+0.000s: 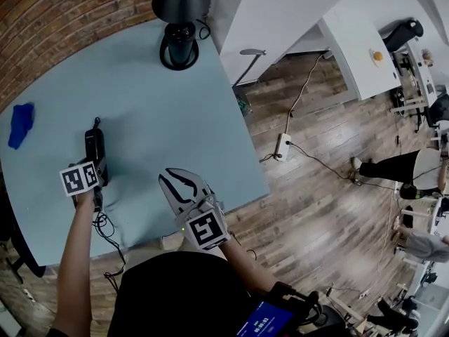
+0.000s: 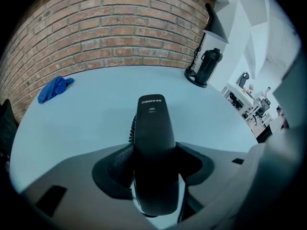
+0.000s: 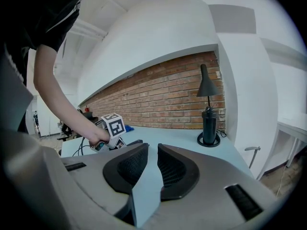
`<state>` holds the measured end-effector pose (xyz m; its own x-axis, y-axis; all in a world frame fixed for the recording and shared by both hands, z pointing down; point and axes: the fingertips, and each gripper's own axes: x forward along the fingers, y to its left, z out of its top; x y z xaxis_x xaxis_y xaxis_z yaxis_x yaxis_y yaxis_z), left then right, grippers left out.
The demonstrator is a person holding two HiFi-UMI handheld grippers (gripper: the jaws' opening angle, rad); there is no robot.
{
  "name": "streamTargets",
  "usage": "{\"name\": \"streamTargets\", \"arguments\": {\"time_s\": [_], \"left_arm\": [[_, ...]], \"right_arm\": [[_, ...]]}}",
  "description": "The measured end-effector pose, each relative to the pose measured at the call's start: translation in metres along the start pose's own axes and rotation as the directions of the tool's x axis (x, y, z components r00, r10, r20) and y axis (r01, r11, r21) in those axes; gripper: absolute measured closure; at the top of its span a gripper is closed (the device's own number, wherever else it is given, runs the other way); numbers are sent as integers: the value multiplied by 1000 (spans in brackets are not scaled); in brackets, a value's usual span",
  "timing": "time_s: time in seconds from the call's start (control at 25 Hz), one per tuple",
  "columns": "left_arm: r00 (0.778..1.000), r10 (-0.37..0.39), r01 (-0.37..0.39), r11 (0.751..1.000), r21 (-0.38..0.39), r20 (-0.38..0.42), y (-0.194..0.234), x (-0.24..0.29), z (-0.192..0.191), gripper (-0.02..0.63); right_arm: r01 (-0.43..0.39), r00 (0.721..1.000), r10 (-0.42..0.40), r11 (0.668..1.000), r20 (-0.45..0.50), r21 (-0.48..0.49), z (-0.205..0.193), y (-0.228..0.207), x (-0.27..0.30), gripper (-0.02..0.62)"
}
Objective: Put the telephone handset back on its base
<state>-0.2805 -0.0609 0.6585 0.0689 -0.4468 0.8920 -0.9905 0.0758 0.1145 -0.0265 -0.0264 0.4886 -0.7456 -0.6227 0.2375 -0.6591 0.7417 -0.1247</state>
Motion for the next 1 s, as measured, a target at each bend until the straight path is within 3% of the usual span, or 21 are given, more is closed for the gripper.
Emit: {"name": "streamTargets", "arguments": {"time_s": [0.72,1.0], "left_arm": [[999,42,-41,998,47,-25,0,10,-5,327],[1000,-10,10,998,66,0,-1,11,1,307]], "right_arm": [[10,1000,-10,1000,-16,-3,-12,-3,-9,538],[-12,1000,12,999,-7,-30,-3,1,-5,537]]}}
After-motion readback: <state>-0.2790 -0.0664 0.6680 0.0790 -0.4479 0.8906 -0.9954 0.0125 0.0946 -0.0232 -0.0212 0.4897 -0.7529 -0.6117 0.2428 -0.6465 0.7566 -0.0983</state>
